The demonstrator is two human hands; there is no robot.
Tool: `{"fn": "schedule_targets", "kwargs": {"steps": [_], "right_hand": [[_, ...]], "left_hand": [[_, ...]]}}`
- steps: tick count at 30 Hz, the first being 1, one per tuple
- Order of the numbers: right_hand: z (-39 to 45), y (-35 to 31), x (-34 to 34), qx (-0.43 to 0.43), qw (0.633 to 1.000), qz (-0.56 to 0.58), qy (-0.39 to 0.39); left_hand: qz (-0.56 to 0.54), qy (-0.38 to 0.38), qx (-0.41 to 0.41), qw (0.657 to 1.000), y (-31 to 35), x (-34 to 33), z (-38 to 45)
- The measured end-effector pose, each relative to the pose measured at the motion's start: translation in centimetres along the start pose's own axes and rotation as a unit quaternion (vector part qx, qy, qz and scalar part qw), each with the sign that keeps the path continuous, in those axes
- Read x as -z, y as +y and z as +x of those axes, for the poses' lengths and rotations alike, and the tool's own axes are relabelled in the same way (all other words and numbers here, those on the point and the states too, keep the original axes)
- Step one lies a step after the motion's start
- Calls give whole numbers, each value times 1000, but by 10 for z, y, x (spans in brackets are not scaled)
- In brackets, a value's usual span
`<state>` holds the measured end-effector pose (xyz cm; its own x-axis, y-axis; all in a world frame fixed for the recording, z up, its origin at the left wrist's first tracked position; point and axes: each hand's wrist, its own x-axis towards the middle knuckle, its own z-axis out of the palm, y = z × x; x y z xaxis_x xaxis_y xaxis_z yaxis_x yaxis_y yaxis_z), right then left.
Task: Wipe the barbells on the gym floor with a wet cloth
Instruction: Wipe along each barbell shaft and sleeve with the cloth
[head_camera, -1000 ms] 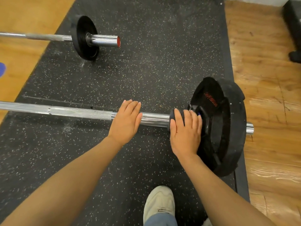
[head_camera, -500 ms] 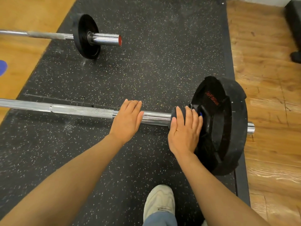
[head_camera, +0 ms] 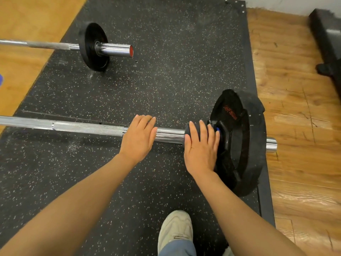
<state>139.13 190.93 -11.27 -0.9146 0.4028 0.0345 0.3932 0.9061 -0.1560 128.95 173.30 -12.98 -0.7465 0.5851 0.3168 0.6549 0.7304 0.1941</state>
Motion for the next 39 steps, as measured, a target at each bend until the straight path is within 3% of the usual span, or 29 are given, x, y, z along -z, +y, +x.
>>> {"fn": "schedule_targets", "kwargs": {"steps": [6,13,18,24,30,36,39], "right_hand": [[-11,21,29,67,996,20,-48],[-27,25,38,83,996,26,12],[-27,27,39,84,994,24,69],[-25,29,32,84,993,0,81],[-26,29,23,86,993,-34,77],[-30,28,15,83,992,-59,69],[-29,29,15,86,992,-54,74]], "left_hand": [[37,3,44,998,14,7,0],[-40,-36,-83,995,65,9,17],[-50,-94,-109,988,80,-4,17],[9,-59,-120,991,73,-3,16],[50,-11,-43,998,14,19,1],[-55,-79,-39,995,59,14,11],[-56,-101,-30,993,64,6,8]]}}
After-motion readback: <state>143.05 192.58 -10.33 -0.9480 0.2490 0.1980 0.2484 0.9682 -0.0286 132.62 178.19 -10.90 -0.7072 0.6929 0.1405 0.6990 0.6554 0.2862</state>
